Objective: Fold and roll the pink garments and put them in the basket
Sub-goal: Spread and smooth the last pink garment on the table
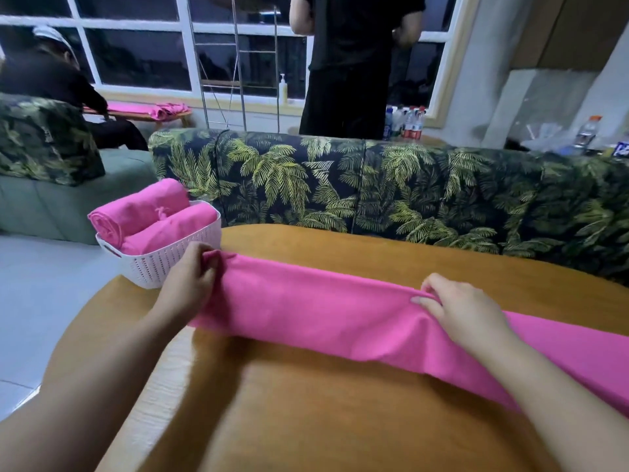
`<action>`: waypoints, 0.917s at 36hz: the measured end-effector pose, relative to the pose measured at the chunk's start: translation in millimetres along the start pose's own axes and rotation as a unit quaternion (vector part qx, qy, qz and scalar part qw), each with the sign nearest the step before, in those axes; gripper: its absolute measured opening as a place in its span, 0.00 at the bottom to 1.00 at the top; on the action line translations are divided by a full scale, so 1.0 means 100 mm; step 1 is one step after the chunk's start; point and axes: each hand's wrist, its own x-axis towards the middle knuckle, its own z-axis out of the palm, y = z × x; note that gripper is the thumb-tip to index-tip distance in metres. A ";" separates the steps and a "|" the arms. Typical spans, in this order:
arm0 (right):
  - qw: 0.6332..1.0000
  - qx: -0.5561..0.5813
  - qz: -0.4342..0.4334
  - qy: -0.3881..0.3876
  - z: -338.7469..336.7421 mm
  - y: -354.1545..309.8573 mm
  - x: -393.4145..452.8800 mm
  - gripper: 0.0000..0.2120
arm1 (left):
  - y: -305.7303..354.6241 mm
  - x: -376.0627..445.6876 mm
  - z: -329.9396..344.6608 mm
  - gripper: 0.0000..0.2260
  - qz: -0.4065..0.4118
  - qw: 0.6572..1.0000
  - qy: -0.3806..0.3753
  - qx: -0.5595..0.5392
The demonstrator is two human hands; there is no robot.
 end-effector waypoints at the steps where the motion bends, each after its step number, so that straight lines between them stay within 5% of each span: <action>1: 1.000 -0.003 0.003 0.002 0.02 0.04 0.13 0.12 | -0.02 0.10 0.10 0.03 -0.009 1.000 -0.003 0.007; 8: 0.997 0.009 0.048 -0.051 0.58 0.27 0.86 0.19 | -0.33 0.57 0.68 0.05 -0.031 0.990 -0.026 0.132; 17: 0.992 0.074 0.087 -0.046 1.00 0.39 0.98 0.17 | -0.45 0.67 1.04 0.09 0.000 0.929 -0.020 0.370; 23: 0.982 0.169 0.078 -0.026 1.03 0.68 0.71 0.12 | 0.17 0.34 1.48 0.14 0.071 0.957 -0.071 0.273; 28: 0.987 0.122 0.098 -0.029 0.90 1.14 0.28 0.09 | 0.98 -0.18 2.00 0.35 0.143 0.947 -0.219 0.185; 33: 0.982 0.030 0.182 -0.034 0.74 1.70 -0.22 0.14 | 1.22 -0.51 2.30 0.23 0.284 0.898 -0.244 0.232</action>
